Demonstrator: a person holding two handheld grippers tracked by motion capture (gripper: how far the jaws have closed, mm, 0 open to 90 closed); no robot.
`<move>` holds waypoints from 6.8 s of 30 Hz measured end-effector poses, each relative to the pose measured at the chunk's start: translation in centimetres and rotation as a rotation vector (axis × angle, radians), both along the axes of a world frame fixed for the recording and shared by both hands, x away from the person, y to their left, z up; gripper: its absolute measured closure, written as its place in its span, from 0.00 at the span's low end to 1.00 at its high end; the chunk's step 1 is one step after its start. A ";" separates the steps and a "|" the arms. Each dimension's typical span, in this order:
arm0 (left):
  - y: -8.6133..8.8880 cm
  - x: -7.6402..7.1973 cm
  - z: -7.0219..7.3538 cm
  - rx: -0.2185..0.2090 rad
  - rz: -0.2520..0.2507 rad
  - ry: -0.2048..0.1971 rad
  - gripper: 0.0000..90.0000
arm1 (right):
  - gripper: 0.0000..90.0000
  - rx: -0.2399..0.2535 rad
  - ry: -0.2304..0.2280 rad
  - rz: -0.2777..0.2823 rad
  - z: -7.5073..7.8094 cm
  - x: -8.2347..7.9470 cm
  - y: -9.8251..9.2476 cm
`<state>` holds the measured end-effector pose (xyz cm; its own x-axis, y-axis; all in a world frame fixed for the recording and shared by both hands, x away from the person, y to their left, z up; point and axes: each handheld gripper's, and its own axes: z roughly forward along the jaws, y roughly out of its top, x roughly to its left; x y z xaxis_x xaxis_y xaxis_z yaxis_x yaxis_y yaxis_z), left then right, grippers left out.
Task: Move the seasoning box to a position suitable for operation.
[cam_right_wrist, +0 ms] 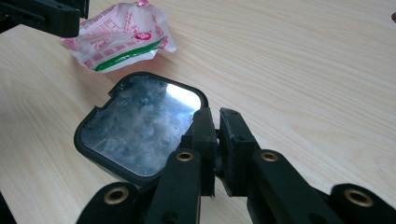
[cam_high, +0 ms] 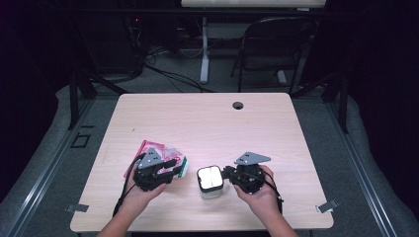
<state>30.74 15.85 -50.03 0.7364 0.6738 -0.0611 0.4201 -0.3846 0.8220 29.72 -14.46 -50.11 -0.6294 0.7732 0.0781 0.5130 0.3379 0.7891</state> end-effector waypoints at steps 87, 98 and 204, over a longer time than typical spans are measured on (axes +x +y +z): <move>-4.5 -0.3 -0.8 -0.012 -0.156 0.045 0.90 | 0.66 0.010 -0.042 0.098 0.9 -2.7 1.1; -5.0 0.0 -0.4 -0.026 -0.156 0.042 0.85 | 0.58 -0.066 -0.076 0.138 0.6 -3.7 2.0; -5.2 1.4 -2.0 -0.016 -0.158 0.082 0.73 | 0.88 0.063 -0.015 -0.011 -0.5 -3.1 -1.6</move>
